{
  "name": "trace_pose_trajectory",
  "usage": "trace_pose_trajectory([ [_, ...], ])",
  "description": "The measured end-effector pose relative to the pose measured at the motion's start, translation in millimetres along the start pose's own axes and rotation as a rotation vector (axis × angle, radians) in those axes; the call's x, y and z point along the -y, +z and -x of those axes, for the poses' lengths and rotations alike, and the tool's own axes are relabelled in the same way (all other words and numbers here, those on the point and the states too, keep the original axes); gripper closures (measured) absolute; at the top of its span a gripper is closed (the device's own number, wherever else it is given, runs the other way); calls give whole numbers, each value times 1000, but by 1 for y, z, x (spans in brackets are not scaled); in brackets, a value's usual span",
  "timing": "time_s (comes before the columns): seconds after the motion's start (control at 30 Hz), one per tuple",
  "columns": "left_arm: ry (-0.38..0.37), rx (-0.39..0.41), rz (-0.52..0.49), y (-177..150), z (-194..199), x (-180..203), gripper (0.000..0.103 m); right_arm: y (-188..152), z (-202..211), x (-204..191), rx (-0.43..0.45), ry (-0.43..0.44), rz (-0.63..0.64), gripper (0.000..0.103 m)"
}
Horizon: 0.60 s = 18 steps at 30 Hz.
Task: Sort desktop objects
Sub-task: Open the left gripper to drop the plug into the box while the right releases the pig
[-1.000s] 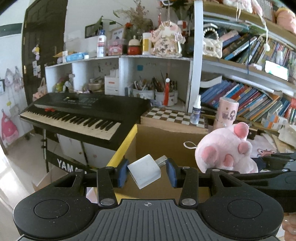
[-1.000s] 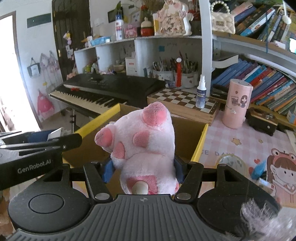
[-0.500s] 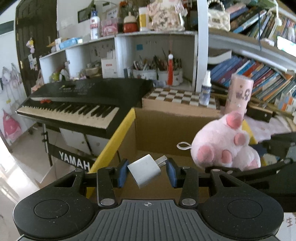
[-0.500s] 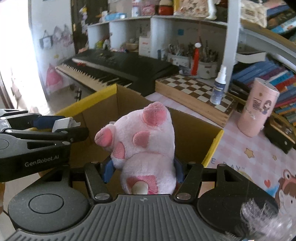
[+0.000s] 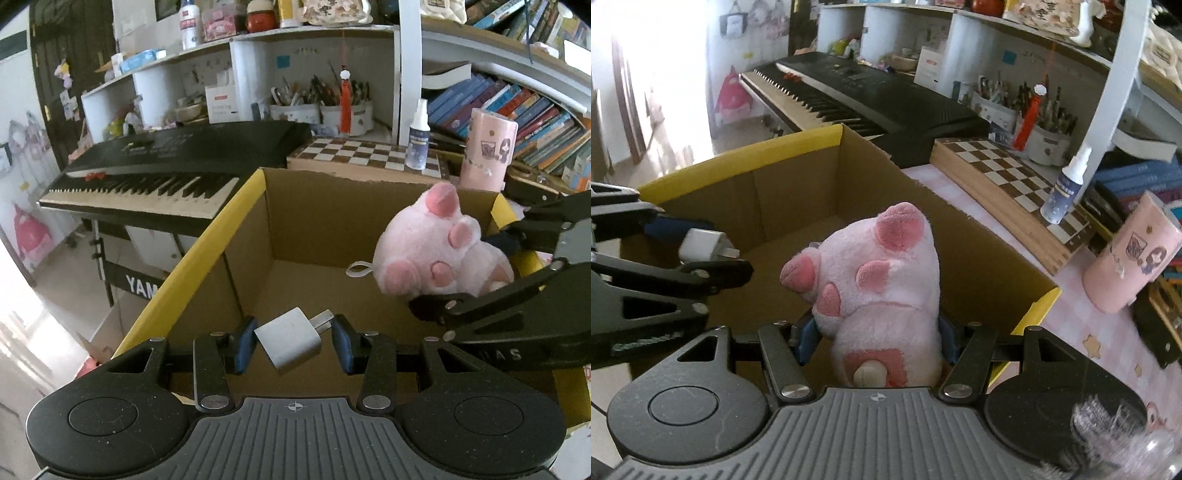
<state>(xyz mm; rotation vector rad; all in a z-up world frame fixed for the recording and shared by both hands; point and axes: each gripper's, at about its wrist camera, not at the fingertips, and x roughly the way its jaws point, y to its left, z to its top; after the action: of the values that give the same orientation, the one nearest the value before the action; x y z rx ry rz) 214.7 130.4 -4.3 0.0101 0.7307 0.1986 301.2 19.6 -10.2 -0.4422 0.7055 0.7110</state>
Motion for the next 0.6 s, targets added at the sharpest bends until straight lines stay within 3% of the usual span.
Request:
trace_pose_trajectory([
  [0.6, -25, -11, 7, -3, 3, 20, 61, 13, -25, 30, -35, -18, 85, 43],
])
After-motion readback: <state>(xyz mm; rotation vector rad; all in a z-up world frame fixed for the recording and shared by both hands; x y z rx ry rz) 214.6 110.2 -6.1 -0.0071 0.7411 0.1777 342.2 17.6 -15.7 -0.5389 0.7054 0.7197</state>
